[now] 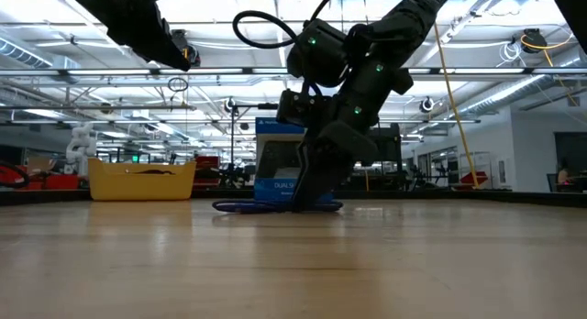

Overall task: Pick and place USB-C Cables
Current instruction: Put the blue charger cable into the yellow bin

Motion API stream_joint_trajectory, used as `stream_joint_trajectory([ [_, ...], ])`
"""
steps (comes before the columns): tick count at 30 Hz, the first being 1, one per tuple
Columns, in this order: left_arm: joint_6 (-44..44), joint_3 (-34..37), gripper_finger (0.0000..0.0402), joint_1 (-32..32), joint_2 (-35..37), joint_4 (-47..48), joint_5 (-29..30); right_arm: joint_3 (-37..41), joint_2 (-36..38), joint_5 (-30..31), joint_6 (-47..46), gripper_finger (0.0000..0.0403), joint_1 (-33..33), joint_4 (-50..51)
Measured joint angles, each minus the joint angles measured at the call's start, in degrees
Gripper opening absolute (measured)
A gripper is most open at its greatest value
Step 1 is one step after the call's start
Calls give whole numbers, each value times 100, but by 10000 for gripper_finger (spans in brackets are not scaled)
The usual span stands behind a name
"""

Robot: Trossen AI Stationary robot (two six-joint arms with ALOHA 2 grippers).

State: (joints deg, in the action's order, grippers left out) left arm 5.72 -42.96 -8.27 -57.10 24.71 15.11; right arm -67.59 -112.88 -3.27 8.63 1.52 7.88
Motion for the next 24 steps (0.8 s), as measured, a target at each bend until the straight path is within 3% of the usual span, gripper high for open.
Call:
stream_joint_trajectory([
  [10,-94,0,26,-1,0,-131,0,26,218,16,26,29,0,136],
  [24,-46,0,26,0,0,-152,0,15,1072,20,-113,27,-116,571],
])
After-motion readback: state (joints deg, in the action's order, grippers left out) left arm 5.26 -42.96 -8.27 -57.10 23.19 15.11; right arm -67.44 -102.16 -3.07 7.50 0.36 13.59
